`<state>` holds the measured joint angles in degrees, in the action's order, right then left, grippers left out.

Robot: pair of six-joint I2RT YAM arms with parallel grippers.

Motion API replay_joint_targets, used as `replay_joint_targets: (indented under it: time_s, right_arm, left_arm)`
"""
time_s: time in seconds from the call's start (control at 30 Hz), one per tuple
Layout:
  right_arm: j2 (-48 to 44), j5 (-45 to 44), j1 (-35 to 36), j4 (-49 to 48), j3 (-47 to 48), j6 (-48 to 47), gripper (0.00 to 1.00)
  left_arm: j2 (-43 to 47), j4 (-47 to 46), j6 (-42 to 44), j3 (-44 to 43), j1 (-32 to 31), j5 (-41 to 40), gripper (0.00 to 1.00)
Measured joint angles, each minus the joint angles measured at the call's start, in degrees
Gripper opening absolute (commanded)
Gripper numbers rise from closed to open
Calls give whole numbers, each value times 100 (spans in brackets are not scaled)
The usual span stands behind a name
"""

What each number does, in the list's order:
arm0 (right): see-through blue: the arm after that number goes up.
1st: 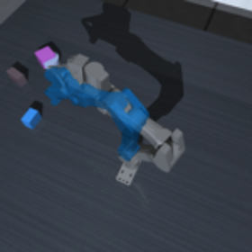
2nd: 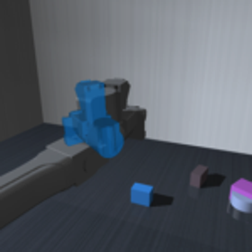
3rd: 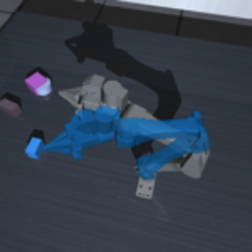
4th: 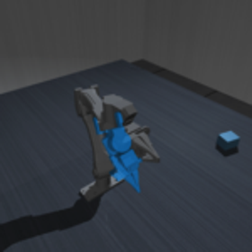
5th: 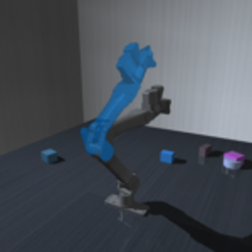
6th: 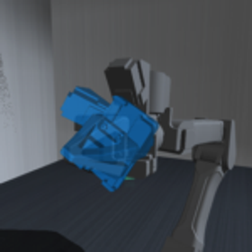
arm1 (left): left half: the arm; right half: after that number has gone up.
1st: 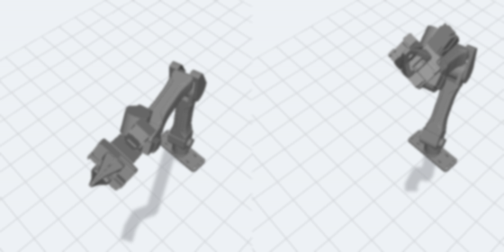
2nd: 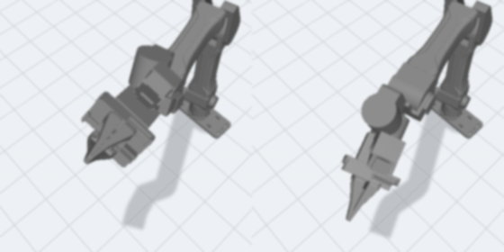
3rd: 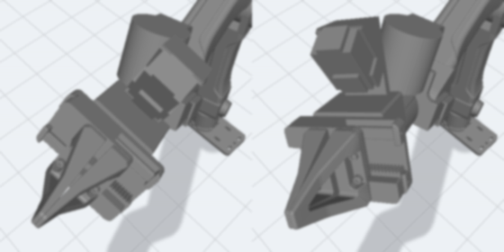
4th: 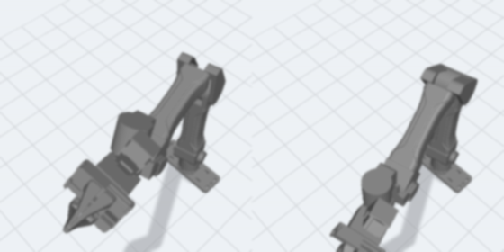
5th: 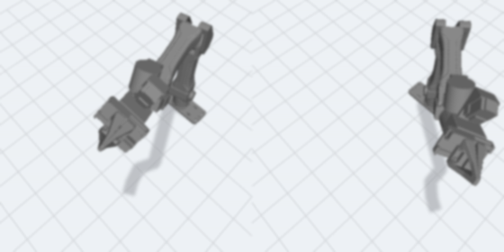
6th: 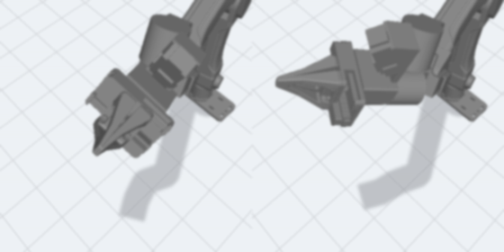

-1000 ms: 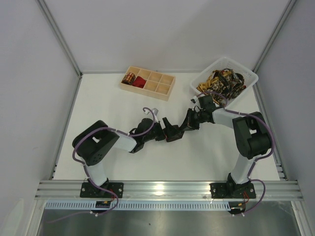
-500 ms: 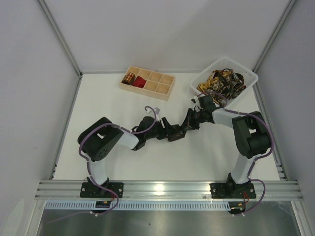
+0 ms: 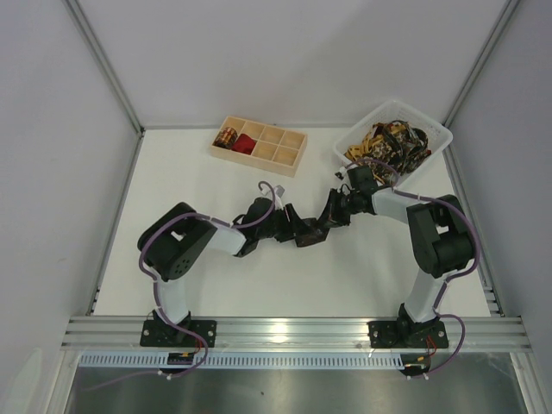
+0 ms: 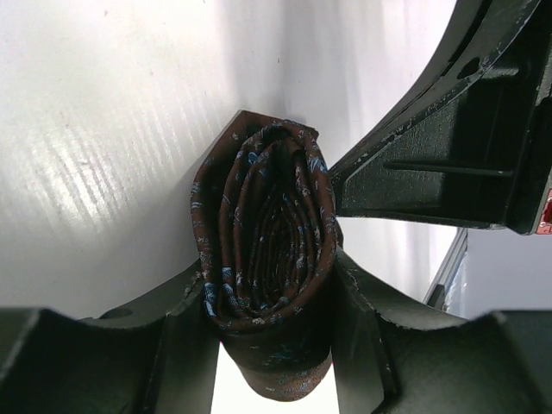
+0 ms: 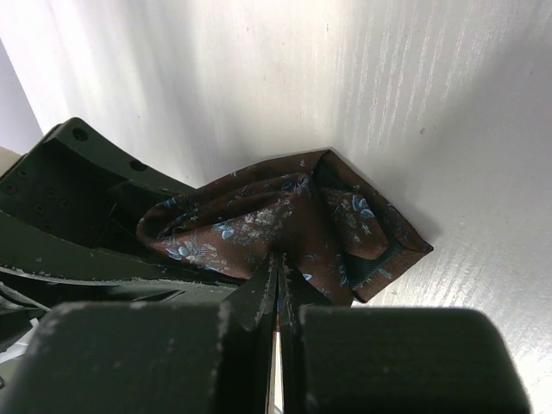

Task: Roll the ties
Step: Place the rolled tie into the container

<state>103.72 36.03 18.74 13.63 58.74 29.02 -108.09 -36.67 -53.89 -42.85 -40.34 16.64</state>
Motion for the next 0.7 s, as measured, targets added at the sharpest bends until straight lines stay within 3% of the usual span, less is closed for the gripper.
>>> replay_joint_targets:
  time_s: [0.7]
  right_arm:
    - [-647,-485,-262,343,-345,-120,2]
  left_arm:
    - [-7,308,203,-155,74,315,45]
